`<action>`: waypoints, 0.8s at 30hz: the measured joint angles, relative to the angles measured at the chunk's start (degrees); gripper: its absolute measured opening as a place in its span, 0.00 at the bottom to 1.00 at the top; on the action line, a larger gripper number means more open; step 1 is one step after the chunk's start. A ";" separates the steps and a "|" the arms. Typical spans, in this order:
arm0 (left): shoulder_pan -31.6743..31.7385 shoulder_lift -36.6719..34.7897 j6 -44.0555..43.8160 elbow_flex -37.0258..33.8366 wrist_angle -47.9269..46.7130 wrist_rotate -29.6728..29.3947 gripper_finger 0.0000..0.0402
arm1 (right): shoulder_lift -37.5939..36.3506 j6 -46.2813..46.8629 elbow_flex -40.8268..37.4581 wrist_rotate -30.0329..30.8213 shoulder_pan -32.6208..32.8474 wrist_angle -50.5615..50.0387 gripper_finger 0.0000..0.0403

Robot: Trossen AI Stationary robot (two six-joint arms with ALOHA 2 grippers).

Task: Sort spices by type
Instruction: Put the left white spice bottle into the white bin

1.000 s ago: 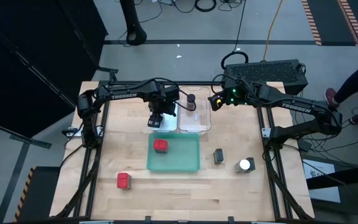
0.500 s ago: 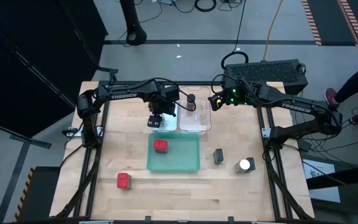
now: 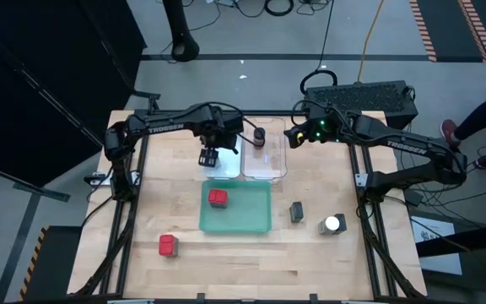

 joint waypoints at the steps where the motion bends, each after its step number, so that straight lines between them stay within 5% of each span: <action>1: -0.01 0.00 -0.01 0.15 0.00 0.06 0.60 | -0.16 0.19 0.00 -0.04 0.00 -0.09 0.66; 13: -0.17 0.00 -4.01 0.38 0.13 5.88 0.60 | -0.47 1.50 0.00 -2.80 0.00 -0.28 0.66; 24: 0.61 0.00 -7.01 0.38 1.64 1.55 0.59 | -0.47 0.89 0.00 -2.75 0.00 -0.26 0.66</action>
